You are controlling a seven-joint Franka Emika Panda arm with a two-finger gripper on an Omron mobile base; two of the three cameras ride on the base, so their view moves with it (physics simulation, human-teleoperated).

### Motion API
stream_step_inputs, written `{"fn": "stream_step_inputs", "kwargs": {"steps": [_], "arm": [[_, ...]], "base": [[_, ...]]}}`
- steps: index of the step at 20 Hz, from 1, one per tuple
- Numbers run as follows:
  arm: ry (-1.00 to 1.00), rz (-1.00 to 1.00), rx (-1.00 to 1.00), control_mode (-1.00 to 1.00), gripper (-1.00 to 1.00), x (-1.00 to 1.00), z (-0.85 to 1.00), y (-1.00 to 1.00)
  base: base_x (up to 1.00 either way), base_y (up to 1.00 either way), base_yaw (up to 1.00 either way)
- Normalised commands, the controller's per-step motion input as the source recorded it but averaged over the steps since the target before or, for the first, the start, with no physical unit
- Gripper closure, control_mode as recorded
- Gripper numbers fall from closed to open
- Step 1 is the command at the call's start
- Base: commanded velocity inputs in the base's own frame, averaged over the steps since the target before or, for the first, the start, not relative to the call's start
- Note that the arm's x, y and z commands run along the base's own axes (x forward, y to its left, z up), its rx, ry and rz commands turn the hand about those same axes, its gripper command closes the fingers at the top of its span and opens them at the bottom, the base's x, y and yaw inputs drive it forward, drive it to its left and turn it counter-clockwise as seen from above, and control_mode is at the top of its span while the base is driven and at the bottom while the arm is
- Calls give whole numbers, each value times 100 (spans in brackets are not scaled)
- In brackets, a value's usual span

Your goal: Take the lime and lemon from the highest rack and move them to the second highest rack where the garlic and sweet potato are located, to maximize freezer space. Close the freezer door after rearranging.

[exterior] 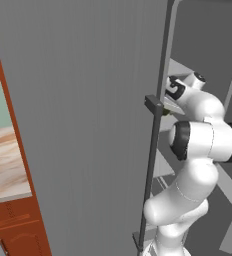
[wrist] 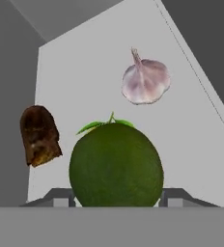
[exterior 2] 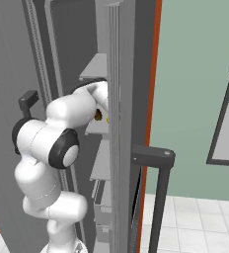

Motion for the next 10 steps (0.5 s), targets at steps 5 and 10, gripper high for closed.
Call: {"fn": "stream_step_inputs", "kwargs": {"steps": [5,10], "arm": [[0,0,0,-100,100,14,-19,-5],[0,0,0,-100,-100,12,-12,0]], "base": [[0,0,0],[0,0,0]]}}
